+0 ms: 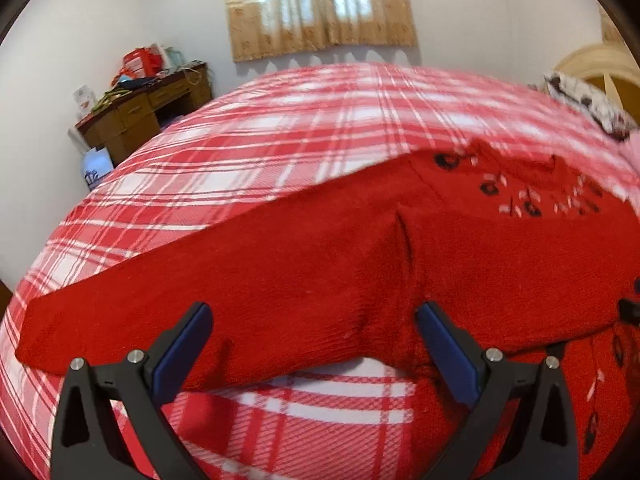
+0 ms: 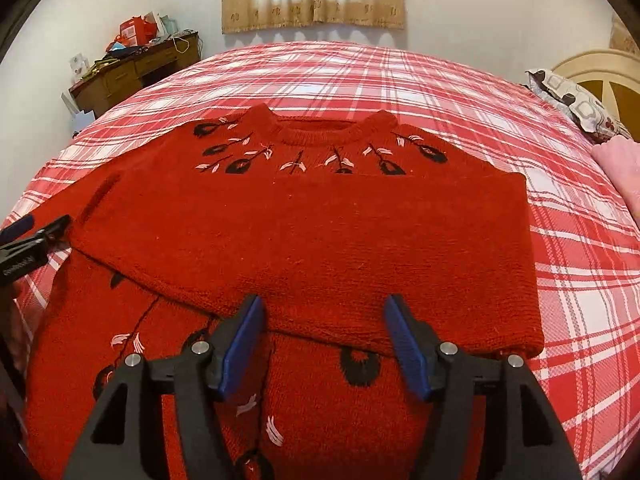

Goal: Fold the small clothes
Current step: 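Open the right tool to release the sleeve and smooth the fold, then move the left tool to the other sleeve cuff and close on it, then lift the sleeve with the left tool and lay it across the folded sleeve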

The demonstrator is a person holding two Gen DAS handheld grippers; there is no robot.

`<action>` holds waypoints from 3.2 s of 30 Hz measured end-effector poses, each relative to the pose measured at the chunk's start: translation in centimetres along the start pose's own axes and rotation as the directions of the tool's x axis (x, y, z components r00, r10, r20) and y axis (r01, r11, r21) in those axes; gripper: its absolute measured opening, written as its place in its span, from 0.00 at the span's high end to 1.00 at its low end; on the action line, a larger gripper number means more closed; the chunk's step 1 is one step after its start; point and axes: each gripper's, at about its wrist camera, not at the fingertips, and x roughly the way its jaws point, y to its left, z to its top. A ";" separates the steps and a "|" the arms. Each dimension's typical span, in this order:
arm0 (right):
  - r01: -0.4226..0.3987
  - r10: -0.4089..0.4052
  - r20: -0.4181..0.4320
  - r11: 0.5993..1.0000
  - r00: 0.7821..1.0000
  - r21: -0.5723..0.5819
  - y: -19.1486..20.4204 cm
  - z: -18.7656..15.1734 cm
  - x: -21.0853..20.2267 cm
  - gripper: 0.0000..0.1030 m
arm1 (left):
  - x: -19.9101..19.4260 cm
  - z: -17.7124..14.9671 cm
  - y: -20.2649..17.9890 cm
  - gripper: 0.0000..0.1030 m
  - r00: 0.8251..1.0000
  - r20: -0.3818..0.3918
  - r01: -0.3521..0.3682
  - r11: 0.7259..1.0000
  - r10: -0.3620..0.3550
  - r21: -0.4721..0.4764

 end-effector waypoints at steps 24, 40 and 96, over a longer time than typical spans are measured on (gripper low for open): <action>-0.020 0.020 0.007 0.999 1.000 -0.042 0.7 -0.4 0.3 0.20 | -2.5 -4.8 19.1 0.00 0.961 -0.120 -0.271 0.931 0.249 -0.245; -0.012 0.013 0.009 0.999 1.000 -0.047 0.6 -0.4 0.3 0.19 | -1.0 -4.7 29.4 0.22 0.971 -0.158 -0.235 0.820 0.178 -0.522; -0.122 0.118 0.055 0.989 0.991 0.083 -6.4 -7.2 -12.9 0.19 | -12.5 9.8 12.8 0.87 0.959 0.180 0.259 0.935 -0.219 -0.241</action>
